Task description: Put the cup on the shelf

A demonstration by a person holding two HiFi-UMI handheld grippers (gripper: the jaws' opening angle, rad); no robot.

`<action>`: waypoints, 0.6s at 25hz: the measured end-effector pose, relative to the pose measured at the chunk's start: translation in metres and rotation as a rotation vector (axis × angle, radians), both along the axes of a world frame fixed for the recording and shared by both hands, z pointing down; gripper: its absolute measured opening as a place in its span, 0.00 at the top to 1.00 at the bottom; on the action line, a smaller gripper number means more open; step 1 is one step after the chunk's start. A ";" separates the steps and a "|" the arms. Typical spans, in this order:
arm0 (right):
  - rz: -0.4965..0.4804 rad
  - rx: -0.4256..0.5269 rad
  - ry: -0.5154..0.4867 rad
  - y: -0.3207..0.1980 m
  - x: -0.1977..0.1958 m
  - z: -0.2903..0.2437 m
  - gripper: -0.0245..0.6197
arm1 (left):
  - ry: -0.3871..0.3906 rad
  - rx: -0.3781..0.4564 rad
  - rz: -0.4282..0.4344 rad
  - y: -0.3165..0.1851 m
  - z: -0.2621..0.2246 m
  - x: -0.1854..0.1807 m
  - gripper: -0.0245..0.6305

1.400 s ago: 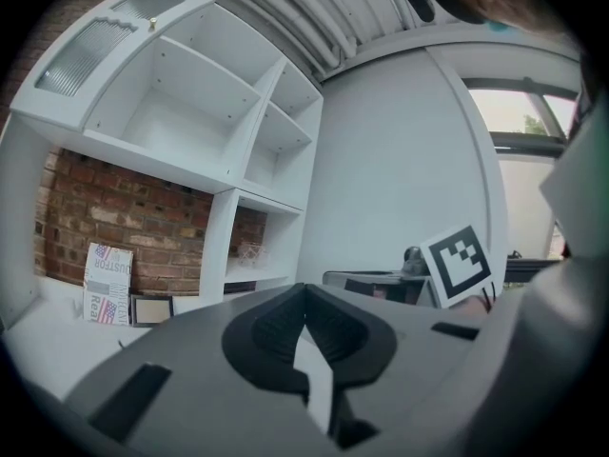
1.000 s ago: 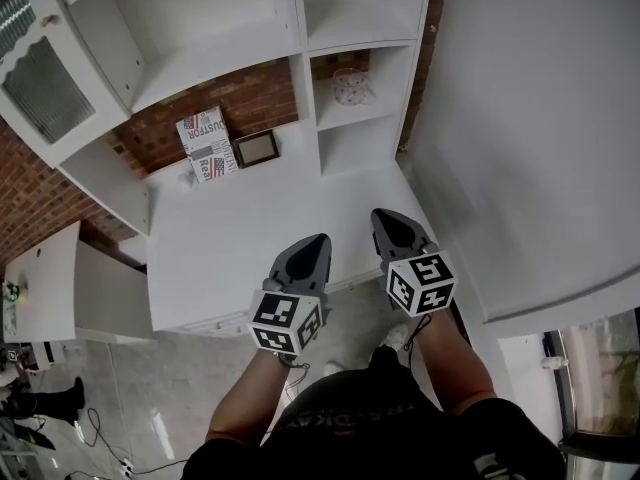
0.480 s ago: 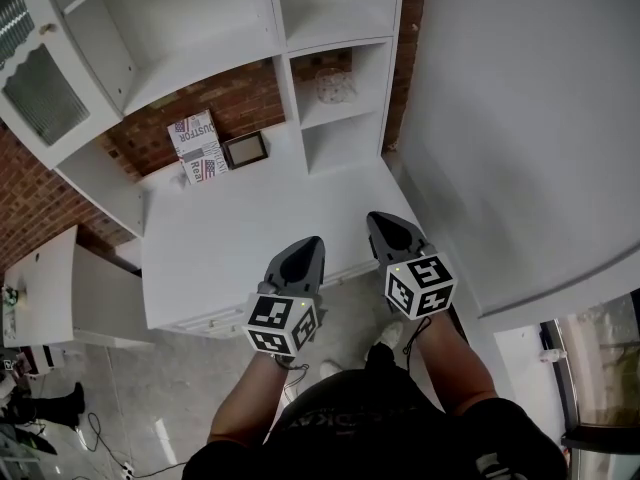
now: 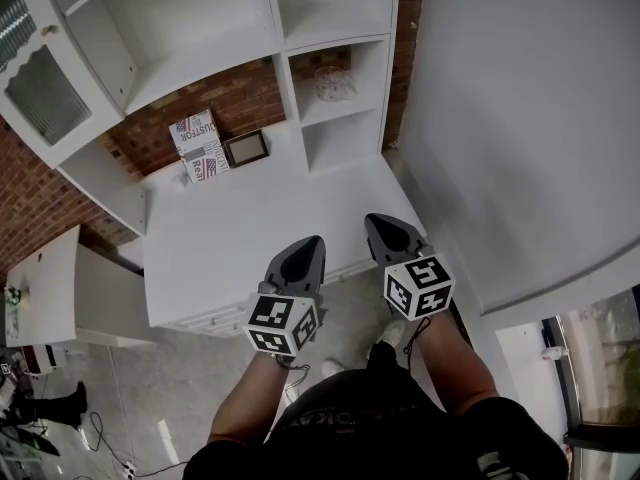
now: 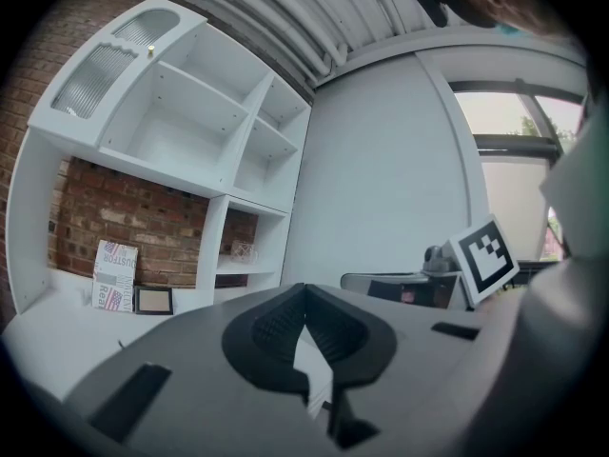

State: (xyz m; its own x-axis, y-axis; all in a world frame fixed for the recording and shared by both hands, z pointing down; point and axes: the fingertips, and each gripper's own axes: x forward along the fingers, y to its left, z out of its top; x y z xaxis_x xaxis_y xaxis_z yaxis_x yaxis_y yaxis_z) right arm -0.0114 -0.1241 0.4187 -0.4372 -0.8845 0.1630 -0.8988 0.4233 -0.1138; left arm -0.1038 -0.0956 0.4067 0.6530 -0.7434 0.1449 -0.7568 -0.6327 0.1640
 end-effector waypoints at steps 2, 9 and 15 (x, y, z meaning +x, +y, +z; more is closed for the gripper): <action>0.000 0.000 0.000 0.000 0.000 -0.001 0.96 | -0.001 0.001 0.000 0.000 -0.001 0.000 0.96; -0.004 0.000 0.001 0.002 -0.002 0.000 0.96 | -0.001 0.001 0.001 0.001 0.000 -0.001 0.96; -0.003 0.004 -0.001 0.003 -0.003 -0.001 0.96 | 0.001 0.004 0.002 0.002 -0.002 -0.001 0.96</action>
